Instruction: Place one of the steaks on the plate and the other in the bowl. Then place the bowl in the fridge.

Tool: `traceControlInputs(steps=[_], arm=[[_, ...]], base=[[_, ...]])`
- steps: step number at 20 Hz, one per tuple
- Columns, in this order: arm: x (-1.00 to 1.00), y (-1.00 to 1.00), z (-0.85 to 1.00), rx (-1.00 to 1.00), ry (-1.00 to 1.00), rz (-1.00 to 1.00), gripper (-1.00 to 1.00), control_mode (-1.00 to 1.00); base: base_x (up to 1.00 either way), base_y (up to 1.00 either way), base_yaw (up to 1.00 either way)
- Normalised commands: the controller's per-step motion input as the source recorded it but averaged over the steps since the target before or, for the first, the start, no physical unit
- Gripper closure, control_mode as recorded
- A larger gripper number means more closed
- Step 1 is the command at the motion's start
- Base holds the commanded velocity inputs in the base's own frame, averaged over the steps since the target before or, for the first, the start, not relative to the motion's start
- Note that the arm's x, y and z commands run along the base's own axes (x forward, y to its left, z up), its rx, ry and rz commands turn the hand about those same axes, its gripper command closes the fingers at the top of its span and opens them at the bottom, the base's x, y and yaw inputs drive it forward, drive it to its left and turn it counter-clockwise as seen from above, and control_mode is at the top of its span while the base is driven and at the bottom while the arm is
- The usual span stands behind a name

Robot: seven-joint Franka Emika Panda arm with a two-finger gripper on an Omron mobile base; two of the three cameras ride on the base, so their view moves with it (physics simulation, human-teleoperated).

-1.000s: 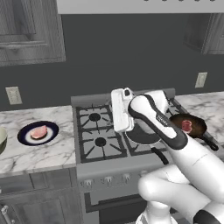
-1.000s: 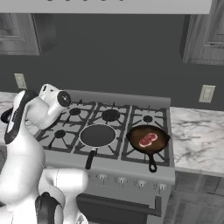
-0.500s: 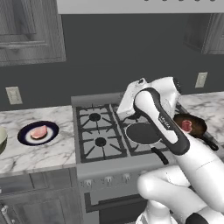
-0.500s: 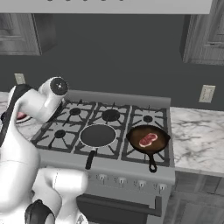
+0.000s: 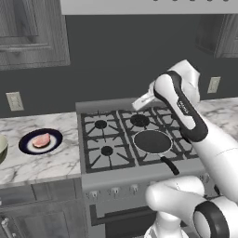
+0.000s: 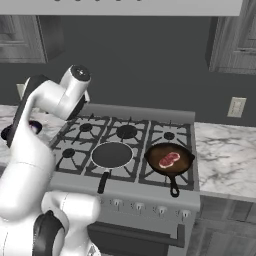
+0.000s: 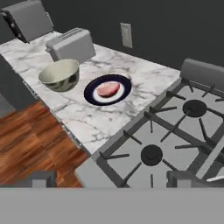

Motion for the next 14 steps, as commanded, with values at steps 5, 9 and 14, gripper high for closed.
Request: traceControlInputs(steps=[5,9,14], arm=[[0.0,-0.27,0.0,0.0,0.43,-0.33,-1.0,-1.0],[-0.11,-0.38,-0.25,-0.02,0.22,-0.24,-1.0,-1.0],[-0.05,-0.2,-0.39,-0.17,0.0,-0.16,-1.0,-1.0]], base=[[0.0,0.0,0.0],[0.0,0.0,0.0],[0.0,0.0,0.0]])
